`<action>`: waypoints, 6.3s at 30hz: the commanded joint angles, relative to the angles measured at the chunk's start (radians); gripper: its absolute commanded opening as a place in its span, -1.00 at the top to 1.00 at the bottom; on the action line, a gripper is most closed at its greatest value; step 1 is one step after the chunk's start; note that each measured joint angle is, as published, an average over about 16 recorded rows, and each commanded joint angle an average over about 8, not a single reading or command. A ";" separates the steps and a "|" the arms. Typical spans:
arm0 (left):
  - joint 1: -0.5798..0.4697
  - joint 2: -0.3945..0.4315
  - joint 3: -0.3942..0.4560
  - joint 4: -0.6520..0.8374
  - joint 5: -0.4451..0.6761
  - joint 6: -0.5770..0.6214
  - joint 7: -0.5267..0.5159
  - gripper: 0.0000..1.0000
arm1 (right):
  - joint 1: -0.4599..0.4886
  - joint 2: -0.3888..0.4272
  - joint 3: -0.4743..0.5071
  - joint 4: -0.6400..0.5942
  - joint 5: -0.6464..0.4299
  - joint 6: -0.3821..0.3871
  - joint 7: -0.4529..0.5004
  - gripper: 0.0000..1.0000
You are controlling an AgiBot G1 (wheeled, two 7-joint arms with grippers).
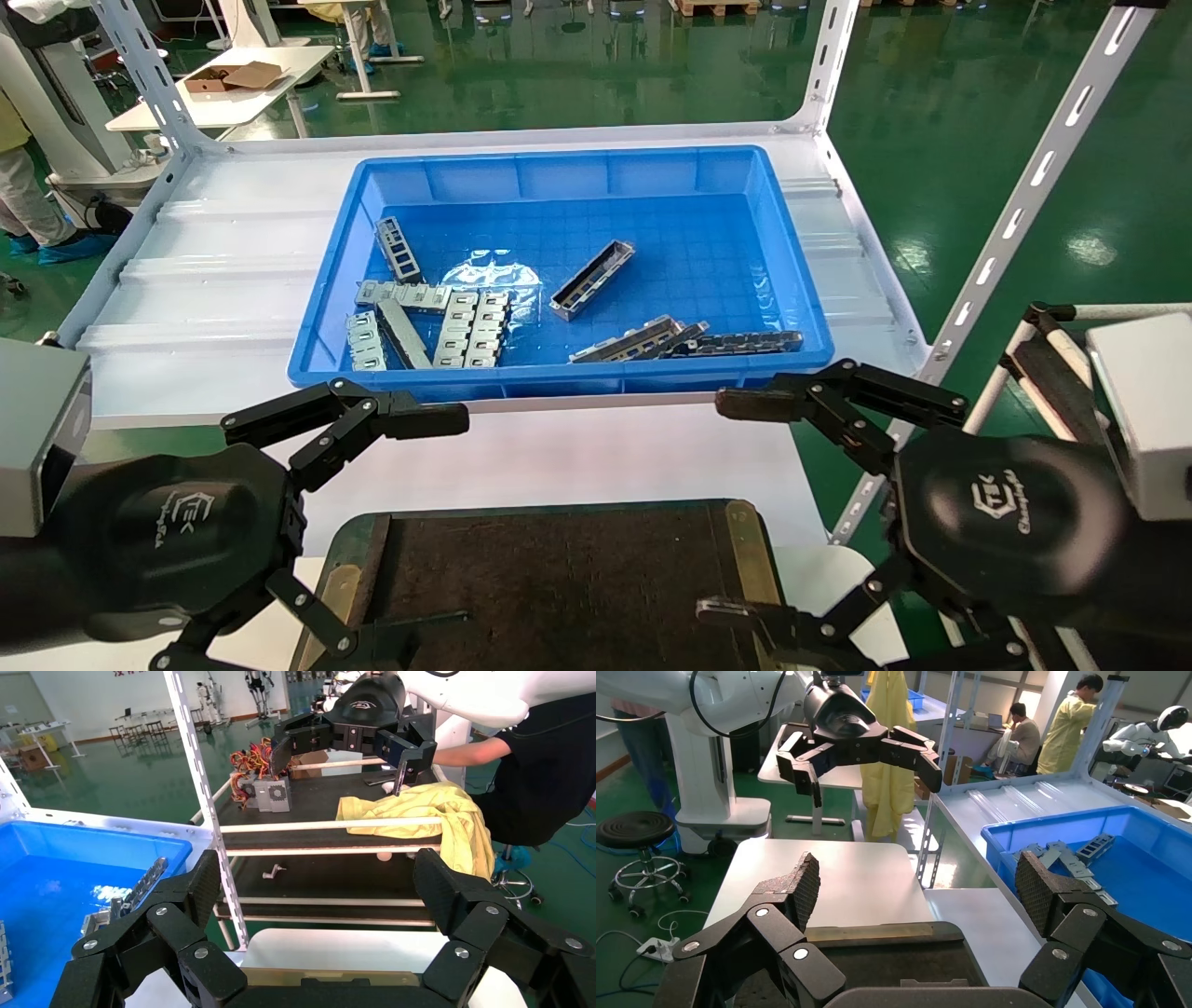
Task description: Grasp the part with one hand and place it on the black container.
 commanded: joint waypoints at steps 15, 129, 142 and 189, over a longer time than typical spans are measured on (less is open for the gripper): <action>-0.110 0.098 0.044 0.095 0.109 -0.084 0.006 -1.00 | 0.000 0.000 0.000 0.000 0.000 0.000 0.000 -1.00; -0.565 0.678 0.387 1.064 0.235 -0.571 0.268 1.00 | 0.001 0.001 -0.002 0.000 0.001 0.000 -0.001 1.00; -0.536 0.597 0.367 0.980 0.178 -0.266 0.275 1.00 | 0.001 0.001 -0.002 0.000 0.001 0.001 -0.001 1.00; 0.433 0.512 0.574 0.013 0.357 -1.375 -0.315 1.00 | 0.001 0.001 -0.003 0.000 0.002 0.001 -0.002 1.00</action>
